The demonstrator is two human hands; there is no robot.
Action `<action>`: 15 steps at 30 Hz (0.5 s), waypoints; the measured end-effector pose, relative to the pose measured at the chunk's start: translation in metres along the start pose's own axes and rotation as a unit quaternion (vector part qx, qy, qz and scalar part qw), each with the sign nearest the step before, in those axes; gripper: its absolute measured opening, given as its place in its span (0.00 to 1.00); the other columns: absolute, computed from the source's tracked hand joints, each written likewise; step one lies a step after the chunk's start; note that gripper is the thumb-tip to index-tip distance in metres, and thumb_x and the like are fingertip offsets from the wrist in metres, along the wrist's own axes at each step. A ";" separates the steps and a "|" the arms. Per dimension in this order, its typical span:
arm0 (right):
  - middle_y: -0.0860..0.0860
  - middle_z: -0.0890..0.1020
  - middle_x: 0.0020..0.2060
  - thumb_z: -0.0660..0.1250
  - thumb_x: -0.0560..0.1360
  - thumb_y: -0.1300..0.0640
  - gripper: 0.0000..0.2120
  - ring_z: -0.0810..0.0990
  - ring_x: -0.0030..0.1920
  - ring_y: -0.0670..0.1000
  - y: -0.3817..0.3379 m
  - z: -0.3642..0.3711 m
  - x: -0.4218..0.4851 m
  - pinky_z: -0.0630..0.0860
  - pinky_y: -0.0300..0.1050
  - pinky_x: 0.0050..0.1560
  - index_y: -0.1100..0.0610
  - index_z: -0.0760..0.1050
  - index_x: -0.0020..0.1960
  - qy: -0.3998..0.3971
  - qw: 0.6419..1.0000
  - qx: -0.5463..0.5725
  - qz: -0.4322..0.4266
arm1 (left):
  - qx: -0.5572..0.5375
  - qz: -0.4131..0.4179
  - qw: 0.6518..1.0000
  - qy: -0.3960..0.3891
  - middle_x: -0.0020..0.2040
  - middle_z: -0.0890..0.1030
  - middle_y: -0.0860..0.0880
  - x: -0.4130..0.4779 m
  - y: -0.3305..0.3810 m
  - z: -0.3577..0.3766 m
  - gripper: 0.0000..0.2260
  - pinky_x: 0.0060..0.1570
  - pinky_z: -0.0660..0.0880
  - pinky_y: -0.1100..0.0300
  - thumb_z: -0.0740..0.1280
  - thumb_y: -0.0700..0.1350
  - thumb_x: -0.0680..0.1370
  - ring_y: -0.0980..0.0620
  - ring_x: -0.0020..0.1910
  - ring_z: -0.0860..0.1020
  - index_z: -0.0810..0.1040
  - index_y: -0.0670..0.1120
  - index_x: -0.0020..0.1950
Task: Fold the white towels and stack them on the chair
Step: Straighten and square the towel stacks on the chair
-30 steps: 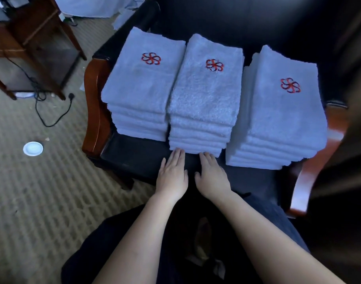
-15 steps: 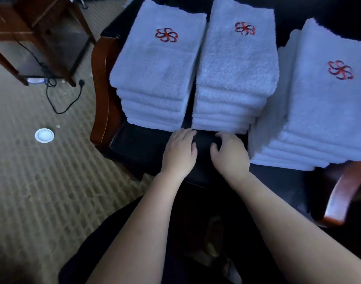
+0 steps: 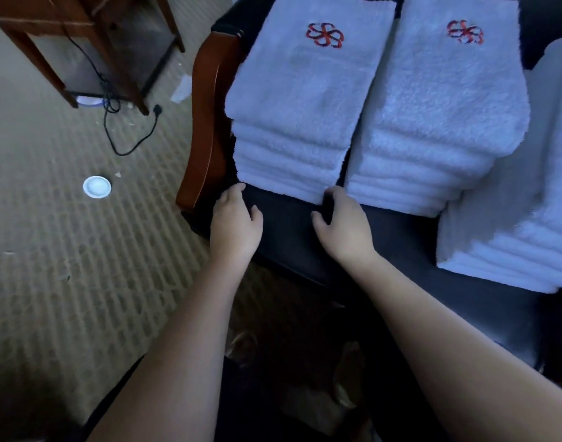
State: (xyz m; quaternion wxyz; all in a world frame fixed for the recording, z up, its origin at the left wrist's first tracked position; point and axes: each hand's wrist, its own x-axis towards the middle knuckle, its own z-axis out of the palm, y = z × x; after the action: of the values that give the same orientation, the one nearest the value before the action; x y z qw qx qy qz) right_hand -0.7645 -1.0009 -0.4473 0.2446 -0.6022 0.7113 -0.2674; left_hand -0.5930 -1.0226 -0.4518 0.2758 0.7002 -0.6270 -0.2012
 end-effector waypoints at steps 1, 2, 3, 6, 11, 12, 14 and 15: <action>0.54 0.78 0.56 0.65 0.78 0.56 0.17 0.76 0.55 0.52 0.000 0.002 0.003 0.66 0.37 0.47 0.59 0.70 0.65 0.015 1.000 0.004 0.004 | 0.001 0.005 1.000 -0.009 0.71 0.70 0.44 0.003 -0.003 0.001 0.23 0.66 0.66 0.58 0.62 0.40 0.80 0.47 0.70 0.68 0.64 0.42 0.75; 0.53 0.79 0.53 0.66 0.77 0.55 0.15 0.76 0.50 0.50 -0.001 0.004 0.006 0.66 0.38 0.44 0.59 0.71 0.62 0.030 0.999 0.010 0.006 | -0.002 0.010 1.000 -0.012 0.71 0.70 0.44 0.006 -0.006 0.002 0.24 0.65 0.65 0.59 0.62 0.40 0.80 0.47 0.70 0.68 0.62 0.42 0.76; 0.51 0.79 0.51 0.66 0.77 0.54 0.13 0.75 0.46 0.48 0.000 0.005 0.008 0.66 0.38 0.41 0.58 0.72 0.60 0.041 0.999 0.016 0.008 | -0.009 0.008 1.000 -0.012 0.71 0.70 0.44 0.010 -0.008 0.003 0.25 0.63 0.66 0.60 0.62 0.40 0.80 0.47 0.69 0.69 0.61 0.43 0.76; 0.46 0.79 0.44 0.67 0.77 0.53 0.07 0.74 0.39 0.45 0.001 0.009 0.012 0.67 0.32 0.35 0.54 0.71 0.50 0.071 0.997 0.038 0.018 | -0.044 -0.025 0.999 -0.016 0.69 0.72 0.45 0.025 -0.010 0.006 0.25 0.63 0.70 0.57 0.64 0.42 0.80 0.48 0.67 0.71 0.62 0.44 0.76; 0.42 0.78 0.38 0.69 0.75 0.54 0.08 0.76 0.38 0.40 -0.001 0.011 0.015 0.68 0.25 0.36 0.53 0.70 0.44 0.094 0.988 0.106 0.058 | -0.146 -0.104 0.982 -0.064 0.58 0.76 0.60 0.038 -0.009 0.004 0.20 0.54 0.73 0.61 0.64 0.42 0.80 0.54 0.57 0.75 0.68 0.47 0.72; 0.41 0.77 0.39 0.70 0.75 0.54 0.08 0.76 0.39 0.39 -0.001 0.011 0.015 0.68 0.23 0.37 0.54 0.70 0.45 0.091 0.987 0.118 0.063 | -0.157 -0.106 0.979 -0.076 0.54 0.76 0.63 0.037 -0.010 0.004 0.19 0.51 0.72 0.63 0.64 0.43 0.80 0.56 0.56 0.75 0.69 0.47 0.71; 0.41 0.77 0.39 0.70 0.74 0.53 0.09 0.76 0.40 0.39 0.000 0.009 0.014 0.67 0.22 0.37 0.54 0.71 0.46 0.087 0.984 0.140 0.074 | -0.200 -0.122 0.969 -0.082 0.51 0.76 0.61 0.033 -0.010 0.002 0.18 0.46 0.69 0.67 0.65 0.45 0.80 0.60 0.51 0.74 0.70 0.48 0.69; 0.41 0.77 0.39 0.71 0.74 0.53 0.09 0.76 0.40 0.39 0.001 0.008 0.012 0.68 0.23 0.37 0.54 0.71 0.46 0.088 0.982 0.149 0.082 | -0.212 -0.131 0.965 -0.075 0.51 0.76 0.59 0.030 -0.010 0.001 0.16 0.44 0.68 0.68 0.66 0.47 0.80 0.60 0.50 0.74 0.71 0.48 0.68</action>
State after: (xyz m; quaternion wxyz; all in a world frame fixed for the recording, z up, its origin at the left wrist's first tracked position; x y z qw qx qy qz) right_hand -0.7615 -1.0130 -0.4546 0.2891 -0.4731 0.7292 -0.4010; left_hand -0.5824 -1.0518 -0.4568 0.3417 0.6847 -0.4913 -0.4159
